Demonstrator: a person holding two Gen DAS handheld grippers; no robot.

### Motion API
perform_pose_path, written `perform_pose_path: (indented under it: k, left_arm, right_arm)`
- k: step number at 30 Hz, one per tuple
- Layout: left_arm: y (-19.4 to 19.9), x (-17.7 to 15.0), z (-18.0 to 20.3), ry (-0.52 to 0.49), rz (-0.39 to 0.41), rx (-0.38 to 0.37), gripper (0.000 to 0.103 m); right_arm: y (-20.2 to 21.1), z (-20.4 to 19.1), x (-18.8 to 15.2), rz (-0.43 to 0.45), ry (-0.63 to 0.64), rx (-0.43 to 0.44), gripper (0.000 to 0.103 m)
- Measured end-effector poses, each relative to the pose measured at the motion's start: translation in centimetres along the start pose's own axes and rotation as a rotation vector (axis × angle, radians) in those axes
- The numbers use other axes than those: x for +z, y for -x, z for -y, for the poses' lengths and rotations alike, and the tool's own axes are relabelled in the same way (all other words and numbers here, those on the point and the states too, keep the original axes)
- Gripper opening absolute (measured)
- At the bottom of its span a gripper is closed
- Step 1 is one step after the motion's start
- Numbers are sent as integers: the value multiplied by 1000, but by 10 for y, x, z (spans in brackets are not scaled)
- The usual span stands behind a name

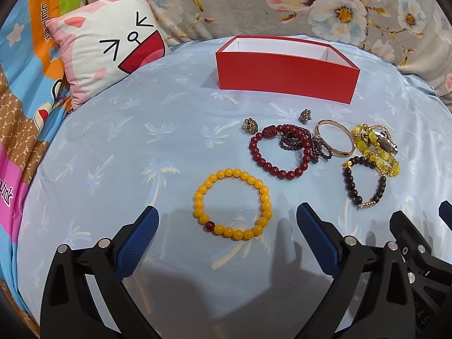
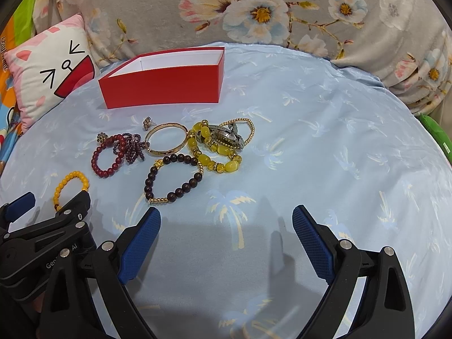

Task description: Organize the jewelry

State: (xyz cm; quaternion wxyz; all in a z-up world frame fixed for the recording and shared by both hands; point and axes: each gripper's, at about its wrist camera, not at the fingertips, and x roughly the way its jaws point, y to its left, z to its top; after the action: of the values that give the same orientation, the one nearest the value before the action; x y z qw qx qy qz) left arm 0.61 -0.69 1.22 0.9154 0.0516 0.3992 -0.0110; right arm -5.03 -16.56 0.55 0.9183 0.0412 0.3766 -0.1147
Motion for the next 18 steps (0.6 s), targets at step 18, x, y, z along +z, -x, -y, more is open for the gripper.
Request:
perform_pose_path:
  k: [18]
  left_arm:
    - [2,-12,-1,4,10,-4,93]
  right_arm:
    - [1,0,0,0,0,-3,91]
